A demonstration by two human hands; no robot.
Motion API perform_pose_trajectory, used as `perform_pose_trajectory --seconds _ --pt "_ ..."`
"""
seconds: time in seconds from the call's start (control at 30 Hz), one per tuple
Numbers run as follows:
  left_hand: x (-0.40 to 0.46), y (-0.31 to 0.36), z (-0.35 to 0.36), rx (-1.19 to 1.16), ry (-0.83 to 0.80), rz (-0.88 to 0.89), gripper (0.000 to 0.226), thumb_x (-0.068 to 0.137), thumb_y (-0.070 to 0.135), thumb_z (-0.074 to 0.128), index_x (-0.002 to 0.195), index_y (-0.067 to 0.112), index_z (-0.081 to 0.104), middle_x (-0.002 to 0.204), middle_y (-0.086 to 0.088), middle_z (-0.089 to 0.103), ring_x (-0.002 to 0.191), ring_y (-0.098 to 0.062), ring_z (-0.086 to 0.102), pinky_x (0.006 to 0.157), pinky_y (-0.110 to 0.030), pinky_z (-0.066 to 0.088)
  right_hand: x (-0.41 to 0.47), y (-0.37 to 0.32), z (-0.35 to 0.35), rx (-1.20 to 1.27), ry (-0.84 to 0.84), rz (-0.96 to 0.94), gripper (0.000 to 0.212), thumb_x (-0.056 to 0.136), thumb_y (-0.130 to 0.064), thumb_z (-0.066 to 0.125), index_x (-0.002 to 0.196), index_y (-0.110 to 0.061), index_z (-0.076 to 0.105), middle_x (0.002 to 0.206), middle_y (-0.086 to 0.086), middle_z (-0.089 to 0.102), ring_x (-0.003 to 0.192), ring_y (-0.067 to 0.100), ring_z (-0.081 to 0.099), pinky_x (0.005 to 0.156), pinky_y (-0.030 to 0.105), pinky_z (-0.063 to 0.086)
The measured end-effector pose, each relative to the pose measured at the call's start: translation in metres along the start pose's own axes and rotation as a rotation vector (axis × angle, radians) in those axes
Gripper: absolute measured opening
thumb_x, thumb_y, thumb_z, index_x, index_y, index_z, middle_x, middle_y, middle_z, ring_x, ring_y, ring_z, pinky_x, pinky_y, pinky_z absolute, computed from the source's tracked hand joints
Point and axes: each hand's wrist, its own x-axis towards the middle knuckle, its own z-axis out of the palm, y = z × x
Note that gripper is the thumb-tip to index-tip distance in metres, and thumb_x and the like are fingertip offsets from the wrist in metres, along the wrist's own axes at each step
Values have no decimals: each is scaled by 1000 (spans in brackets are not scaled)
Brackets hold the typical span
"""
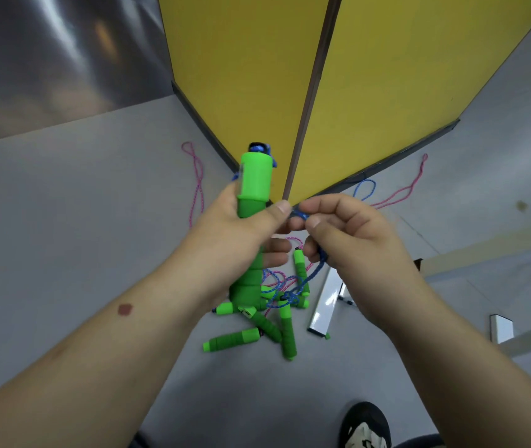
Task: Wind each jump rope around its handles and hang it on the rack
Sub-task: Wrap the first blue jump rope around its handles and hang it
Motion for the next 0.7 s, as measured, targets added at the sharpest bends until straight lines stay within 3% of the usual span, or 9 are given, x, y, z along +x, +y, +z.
perform_pose_trajectory --seconds 0.07,0.2,0.33,0.43,0.53,0.6,0.7 --pt "0 -7 7 -59 -20 29 23 95 16 74 113 23 62 86 -6 73 74 -21 72 73 -38 63 -2 0 3 -10 -62 -6 14 99 3 55 103 -6 63 78 6 71 62 13 60 61 22 49" --pt "7 -7 1 -9 148 113 19 89 5 77 95 17 64 79 -5 71 62 -16 67 64 -28 58 -4 -4 1 -11 -121 34 16 97 6 56 102 -9 55 83 10 76 62 16 61 64 25 51" --pt "16 3 -19 83 316 203 19 90 8 77 97 21 65 85 -8 76 66 -13 70 66 -27 57 -1 -8 -8 -21 -131 52 17 96 7 56 97 -10 58 85 10 76 62 18 61 65 29 51" --pt "10 3 -13 11 197 179 25 93 13 76 112 23 64 100 -16 77 80 -21 77 72 -32 61 0 -8 -6 112 -103 32 15 97 6 56 97 -8 61 89 11 76 66 19 65 68 33 55" --pt "2 -10 4 60 35 199 34 82 28 79 114 30 69 93 -6 76 89 -29 77 82 -48 63 0 -5 -1 142 -95 3 13 96 6 58 97 -5 65 81 12 74 71 20 68 70 33 58" --pt "-1 -13 10 83 42 229 27 79 27 79 105 27 72 86 -9 75 79 -30 74 80 -51 63 -2 -5 2 130 -111 -1 11 95 7 58 98 -1 64 76 15 71 70 20 68 69 31 58" --pt "5 -10 1 58 165 241 21 82 16 83 98 22 71 82 -6 74 71 -20 71 80 -42 62 -2 -7 -1 111 -120 53 13 95 9 59 101 -3 59 82 15 75 70 22 69 71 35 59"
